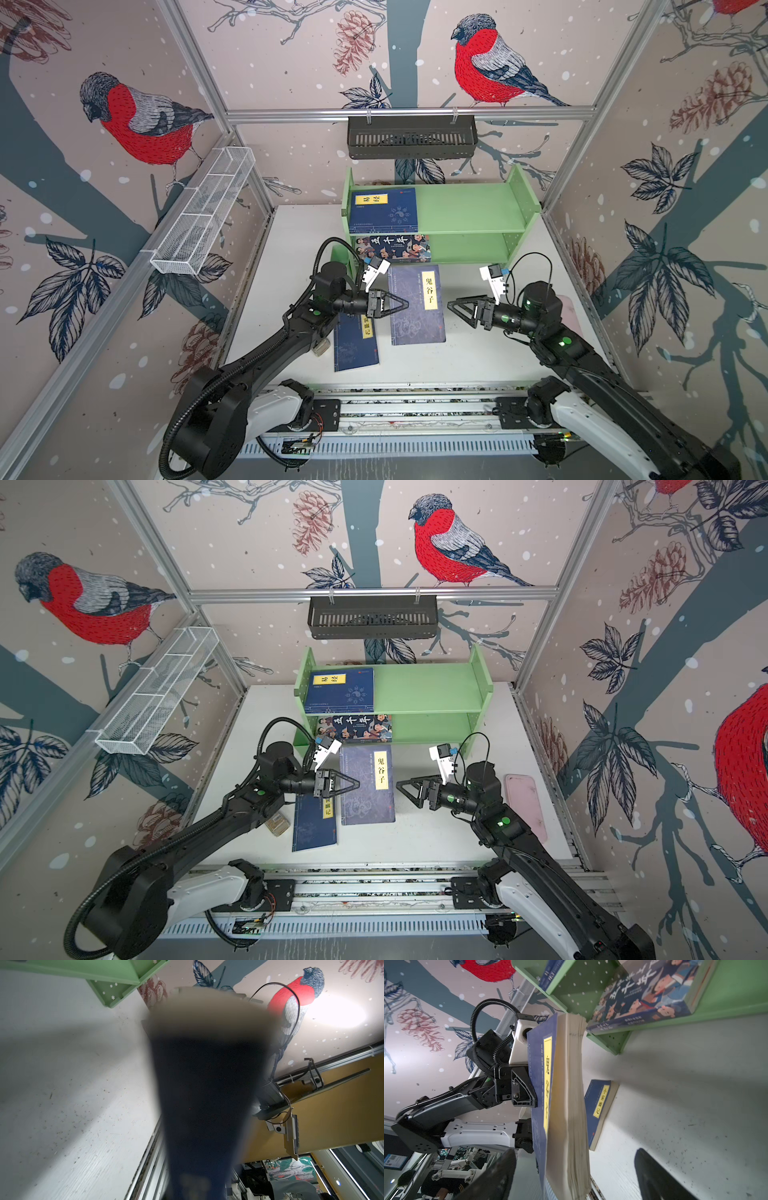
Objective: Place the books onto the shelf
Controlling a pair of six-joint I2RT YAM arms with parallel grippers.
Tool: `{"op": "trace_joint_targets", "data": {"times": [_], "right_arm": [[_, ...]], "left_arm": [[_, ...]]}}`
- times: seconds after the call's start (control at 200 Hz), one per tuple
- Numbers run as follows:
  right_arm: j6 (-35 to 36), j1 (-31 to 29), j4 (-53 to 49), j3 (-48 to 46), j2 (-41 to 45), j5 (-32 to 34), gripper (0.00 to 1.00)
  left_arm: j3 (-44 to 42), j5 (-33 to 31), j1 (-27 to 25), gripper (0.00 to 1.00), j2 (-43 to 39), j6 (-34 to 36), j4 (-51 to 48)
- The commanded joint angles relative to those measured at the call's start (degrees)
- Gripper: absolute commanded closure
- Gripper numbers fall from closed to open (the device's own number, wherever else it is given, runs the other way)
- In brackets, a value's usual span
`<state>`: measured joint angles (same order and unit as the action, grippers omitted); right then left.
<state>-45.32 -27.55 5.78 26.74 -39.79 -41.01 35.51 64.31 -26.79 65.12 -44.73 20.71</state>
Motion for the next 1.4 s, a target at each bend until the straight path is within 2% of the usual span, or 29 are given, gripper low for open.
{"op": "trace_joint_targets", "data": {"times": [0.0, 0.05, 0.235, 0.32, 0.445, 0.575, 0.785, 0.945, 1.396], "right_arm": [[-4.04, 0.04, 6.78, 0.63, 2.08, -0.02, 0.04], [-5.26, 0.04, 8.46, 1.15, 2.80, 0.14, 0.00], [-10.05, -0.65, 15.09, 2.38, 3.67, 0.93, 0.00], [-10.98, -2.45, 16.15, 2.60, 3.35, 2.87, 0.00], [-12.06, -6.21, 19.77, 0.86, 2.29, 5.53, 0.00], [-11.51, -10.14, 21.40, 0.06, 0.83, 9.27, 0.00], [-10.62, -11.72, 20.58, 0.55, -1.25, 12.19, 0.00], [-9.77, -11.80, 18.75, 0.69, -1.35, 14.88, 0.00], [-13.21, -12.44, 32.17, 1.03, -8.57, 11.66, 0.00]], "left_arm": [[4.39, 4.39, 0.74, 1.00, -0.70, 2.39, 1.09], [6.79, 4.34, 1.15, 1.00, -0.52, 3.75, -0.98], [14.96, 2.06, 1.65, 1.00, 0.95, 10.39, -8.56], [18.01, 0.29, 1.73, 1.00, 2.23, 11.00, -10.11], [18.09, -1.60, 1.95, 1.00, 3.04, 5.94, -4.74], [15.97, -1.50, 2.90, 1.00, 3.43, -3.08, 4.41], [12.98, -0.34, 3.58, 1.00, 3.30, -13.92, 16.51], [12.49, 0.11, 3.67, 1.00, 2.61, -14.94, 18.24], [11.60, -0.51, 3.93, 1.00, 2.55, -17.26, 21.05]]}}
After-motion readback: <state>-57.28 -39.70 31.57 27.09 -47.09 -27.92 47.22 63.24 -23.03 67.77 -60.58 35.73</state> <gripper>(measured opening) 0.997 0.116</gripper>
